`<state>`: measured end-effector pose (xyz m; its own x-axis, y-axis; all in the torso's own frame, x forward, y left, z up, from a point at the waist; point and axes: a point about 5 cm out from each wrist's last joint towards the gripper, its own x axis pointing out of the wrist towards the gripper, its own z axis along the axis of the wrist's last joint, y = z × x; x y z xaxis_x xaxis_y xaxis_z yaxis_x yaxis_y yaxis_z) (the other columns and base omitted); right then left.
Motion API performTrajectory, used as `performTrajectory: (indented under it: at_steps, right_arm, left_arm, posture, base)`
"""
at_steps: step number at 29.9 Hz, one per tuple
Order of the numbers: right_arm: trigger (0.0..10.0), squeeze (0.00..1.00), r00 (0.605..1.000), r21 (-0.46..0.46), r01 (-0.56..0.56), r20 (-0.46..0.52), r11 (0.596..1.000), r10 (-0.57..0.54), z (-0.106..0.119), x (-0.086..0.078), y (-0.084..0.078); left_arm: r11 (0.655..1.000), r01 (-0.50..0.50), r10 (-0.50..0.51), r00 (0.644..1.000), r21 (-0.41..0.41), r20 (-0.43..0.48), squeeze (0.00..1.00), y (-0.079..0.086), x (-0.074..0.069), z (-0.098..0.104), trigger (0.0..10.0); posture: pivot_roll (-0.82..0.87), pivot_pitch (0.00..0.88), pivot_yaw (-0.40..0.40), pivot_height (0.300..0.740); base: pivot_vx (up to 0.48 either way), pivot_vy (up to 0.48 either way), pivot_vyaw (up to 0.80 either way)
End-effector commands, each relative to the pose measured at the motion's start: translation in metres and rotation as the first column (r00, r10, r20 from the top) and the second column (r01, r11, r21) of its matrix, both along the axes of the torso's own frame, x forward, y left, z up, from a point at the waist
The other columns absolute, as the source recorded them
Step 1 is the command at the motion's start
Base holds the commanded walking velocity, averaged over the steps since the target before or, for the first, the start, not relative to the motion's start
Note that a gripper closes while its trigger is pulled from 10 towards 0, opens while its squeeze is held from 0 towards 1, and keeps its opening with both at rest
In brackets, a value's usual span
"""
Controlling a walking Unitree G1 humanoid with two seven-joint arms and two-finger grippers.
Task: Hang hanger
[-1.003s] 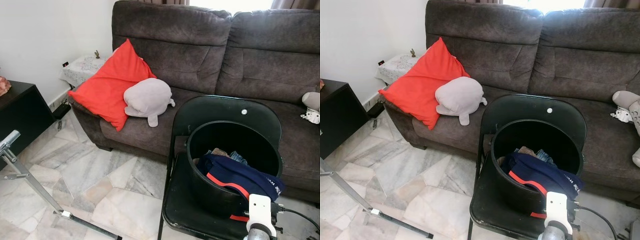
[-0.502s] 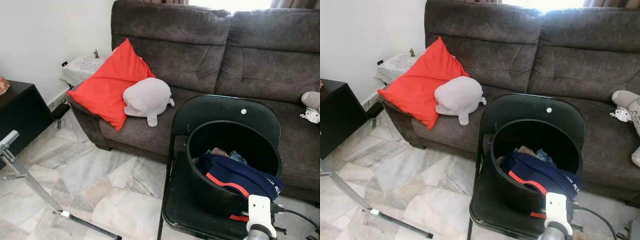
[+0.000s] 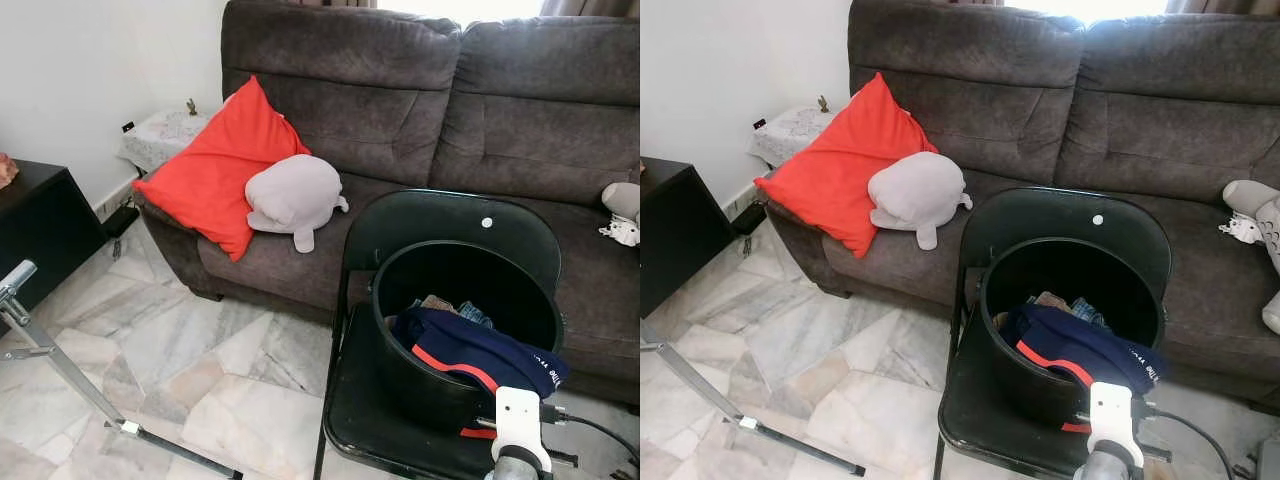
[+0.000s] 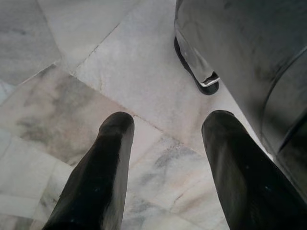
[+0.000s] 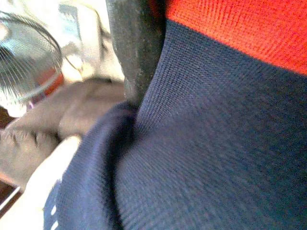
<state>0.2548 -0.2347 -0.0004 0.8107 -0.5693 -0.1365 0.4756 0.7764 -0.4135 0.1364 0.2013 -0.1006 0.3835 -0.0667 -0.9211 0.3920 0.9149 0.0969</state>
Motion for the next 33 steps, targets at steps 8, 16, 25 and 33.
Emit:
performTrajectory:
  at_steps: [8,16,25,33]
  right_arm:
    - [0.0,0.00,0.960,0.111,-0.037,0.279,0.993,0.005,0.044,0.005,0.011]
    - [0.0,0.00,0.921,0.107,-0.094,0.387,0.990,0.046,0.088,-0.006,0.013]
    - [0.0,0.00,0.949,0.181,-0.029,0.312,0.983,-0.029,0.098,-0.020,0.002]
    - [10.0,0.00,0.914,0.256,-0.074,0.405,0.964,-0.037,0.150,0.037,0.006]
  left_arm:
    - [1.000,0.022,-0.022,0.999,-0.002,-0.025,0.00,-0.002,-0.005,-0.002,10.0]
    - [1.000,0.025,-0.025,0.999,-0.010,-0.025,0.00,-0.005,-0.003,-0.002,10.0]
    - [1.000,0.024,-0.025,0.999,-0.013,-0.022,0.00,-0.006,-0.001,-0.001,10.0]
    - [1.000,0.026,-0.026,0.999,-0.007,-0.025,0.00,-0.004,-0.002,-0.001,10.0]
  posture:
    - [-0.01,0.024,0.016,0.687]
    - [-0.03,0.007,0.003,0.687]
    - [-0.04,0.000,0.008,0.687]
    - [-0.03,0.000,0.015,0.687]
  base:
    - [0.000,0.000,0.00]
    - [0.000,0.000,0.00]
    - [0.000,0.000,0.00]
    - [0.000,0.000,0.00]
